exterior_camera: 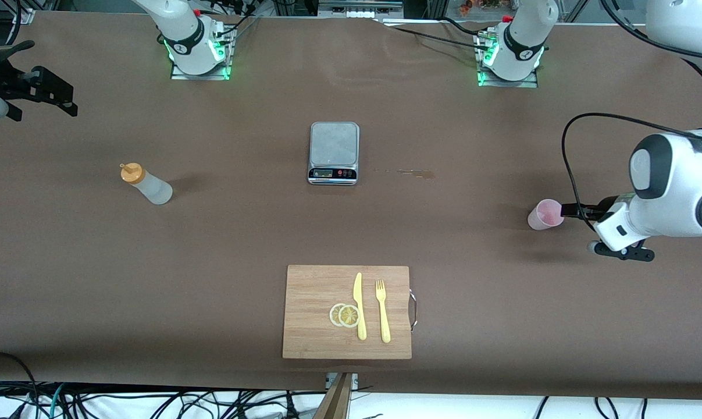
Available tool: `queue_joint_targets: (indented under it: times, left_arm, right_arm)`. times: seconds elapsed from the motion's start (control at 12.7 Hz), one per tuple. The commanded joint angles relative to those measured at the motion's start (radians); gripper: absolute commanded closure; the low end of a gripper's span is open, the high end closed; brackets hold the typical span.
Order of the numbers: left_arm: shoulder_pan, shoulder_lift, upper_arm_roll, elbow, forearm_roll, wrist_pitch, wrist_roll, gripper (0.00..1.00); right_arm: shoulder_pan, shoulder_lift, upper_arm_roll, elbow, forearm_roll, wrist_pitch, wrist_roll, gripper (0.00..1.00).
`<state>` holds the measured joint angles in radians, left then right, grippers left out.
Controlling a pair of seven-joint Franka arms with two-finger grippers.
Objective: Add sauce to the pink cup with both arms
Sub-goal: 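Reach the left gripper down to the pink cup and grasp it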
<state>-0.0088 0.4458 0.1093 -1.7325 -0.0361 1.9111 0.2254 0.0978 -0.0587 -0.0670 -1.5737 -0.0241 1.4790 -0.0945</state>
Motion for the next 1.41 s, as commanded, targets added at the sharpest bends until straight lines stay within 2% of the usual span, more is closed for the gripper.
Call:
queue_joint_targets:
  times: [0.0,0.39,0.86,1.18,1.33]
  left_arm:
    - [0.004,-0.029,0.012,-0.113,0.024,0.132,0.026,0.00]
    - [0.004,-0.041,0.017,-0.234,0.024,0.276,0.026,0.01]
    - [-0.007,-0.082,0.017,-0.321,0.021,0.325,0.025,0.02]
    - [-0.014,-0.082,0.017,-0.340,0.019,0.364,0.009,0.20]
    - [-0.016,-0.079,0.017,-0.340,0.018,0.385,0.006,0.36]
  right_arm:
    - [-0.004,0.002,0.001,0.014,0.001,-0.012,-0.013,0.00]
    - [-0.004,0.002,0.001,0.014,0.001,-0.011,-0.013,0.00]
    - [-0.007,0.003,0.001,0.014,0.001,-0.008,-0.013,0.00]
    - [-0.007,0.002,-0.001,0.017,-0.002,-0.005,-0.017,0.00]
    - [-0.007,0.002,-0.002,0.026,0.000,-0.005,-0.017,0.00]
